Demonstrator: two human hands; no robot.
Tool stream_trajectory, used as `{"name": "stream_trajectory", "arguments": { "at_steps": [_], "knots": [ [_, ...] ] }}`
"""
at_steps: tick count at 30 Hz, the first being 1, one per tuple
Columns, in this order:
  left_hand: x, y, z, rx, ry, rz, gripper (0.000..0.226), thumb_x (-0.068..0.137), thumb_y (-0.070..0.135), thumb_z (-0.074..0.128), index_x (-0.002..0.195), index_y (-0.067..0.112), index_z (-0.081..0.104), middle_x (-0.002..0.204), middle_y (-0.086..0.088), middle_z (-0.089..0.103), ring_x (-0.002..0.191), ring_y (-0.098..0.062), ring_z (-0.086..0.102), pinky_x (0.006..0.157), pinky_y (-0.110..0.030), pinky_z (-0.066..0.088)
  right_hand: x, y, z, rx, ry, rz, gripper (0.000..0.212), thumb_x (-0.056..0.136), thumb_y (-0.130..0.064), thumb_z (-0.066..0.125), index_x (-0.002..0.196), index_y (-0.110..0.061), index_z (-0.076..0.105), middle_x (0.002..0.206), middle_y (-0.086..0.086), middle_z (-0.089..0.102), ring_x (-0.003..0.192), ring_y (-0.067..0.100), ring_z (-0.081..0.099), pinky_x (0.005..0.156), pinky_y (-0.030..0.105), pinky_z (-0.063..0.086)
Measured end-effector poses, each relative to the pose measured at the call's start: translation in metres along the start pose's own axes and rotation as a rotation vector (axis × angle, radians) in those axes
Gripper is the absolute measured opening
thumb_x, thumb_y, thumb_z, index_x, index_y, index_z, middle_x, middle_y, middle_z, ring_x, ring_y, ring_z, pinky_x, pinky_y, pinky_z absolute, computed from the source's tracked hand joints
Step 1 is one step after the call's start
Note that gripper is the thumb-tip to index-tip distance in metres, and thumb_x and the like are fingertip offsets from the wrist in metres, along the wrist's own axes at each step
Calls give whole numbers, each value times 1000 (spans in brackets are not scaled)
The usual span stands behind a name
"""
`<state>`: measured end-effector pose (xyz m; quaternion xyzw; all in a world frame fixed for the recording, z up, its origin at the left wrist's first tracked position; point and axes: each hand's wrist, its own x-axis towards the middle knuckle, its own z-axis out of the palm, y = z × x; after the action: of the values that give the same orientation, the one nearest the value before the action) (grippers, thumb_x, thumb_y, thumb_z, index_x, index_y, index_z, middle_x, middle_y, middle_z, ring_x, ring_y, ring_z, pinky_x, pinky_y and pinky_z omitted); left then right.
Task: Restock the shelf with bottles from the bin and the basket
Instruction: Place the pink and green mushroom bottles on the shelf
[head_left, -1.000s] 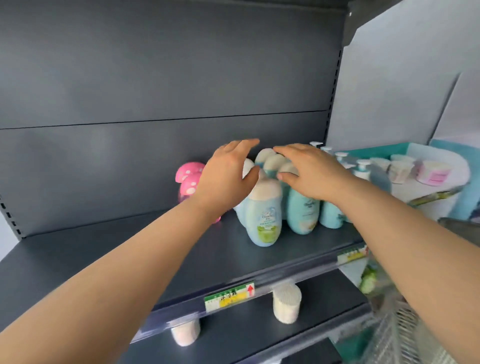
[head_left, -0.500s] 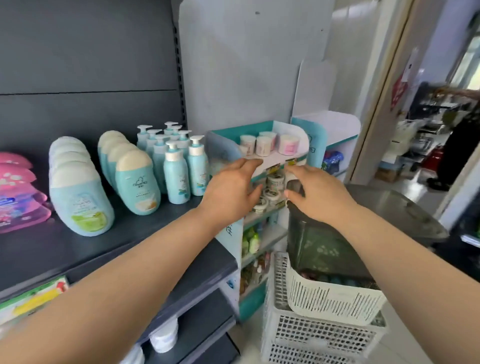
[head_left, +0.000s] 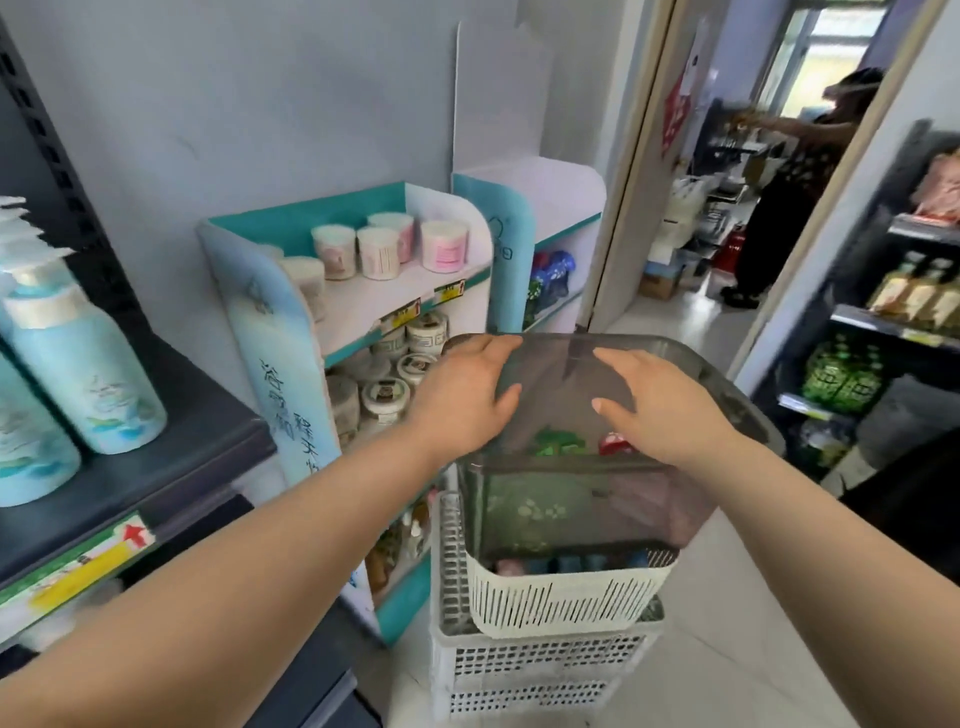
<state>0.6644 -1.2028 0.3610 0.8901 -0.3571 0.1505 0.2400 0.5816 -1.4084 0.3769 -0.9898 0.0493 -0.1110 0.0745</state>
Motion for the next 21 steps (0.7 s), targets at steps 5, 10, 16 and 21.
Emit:
{"name": "stream_trajectory", "arguments": {
  "at_steps": [5, 10, 16, 21],
  "knots": [
    [56, -17, 57, -37, -106, 1, 54, 90, 29, 55, 141, 19, 39, 136, -8, 49, 120, -29, 50, 97, -38, 44, 36, 54, 33, -6, -90, 88, 61, 91, -36, 56, 146, -25, 31, 144, 3, 43, 129, 25, 42, 99, 41, 43],
    [92, -19, 112, -71, -232, 1, 54, 91, 30, 55, 141, 21, 38, 139, -7, 46, 124, -28, 46, 99, -40, 43, 49, 108, 60, 19, -169, 210, 63, 89, -34, 60, 146, -25, 33, 145, 4, 42, 131, 25, 41, 102, 36, 40],
    [123, -16, 165, -67, -332, 1, 54, 91, 31, 54, 142, 21, 38, 141, -4, 45, 127, -26, 45, 103, -39, 40, 81, 165, 85, 27, -281, 249, 67, 87, -32, 62, 146, -24, 31, 146, 5, 41, 132, 26, 40, 107, 37, 36],
    [129, -12, 195, -53, -385, -81, 55, 91, 33, 55, 142, 22, 37, 139, -4, 46, 125, -25, 47, 98, -36, 42, 118, 200, 117, 13, -563, 236, 79, 82, -33, 69, 148, -26, 25, 148, 9, 37, 130, 29, 42, 105, 39, 38]
  ]
}}
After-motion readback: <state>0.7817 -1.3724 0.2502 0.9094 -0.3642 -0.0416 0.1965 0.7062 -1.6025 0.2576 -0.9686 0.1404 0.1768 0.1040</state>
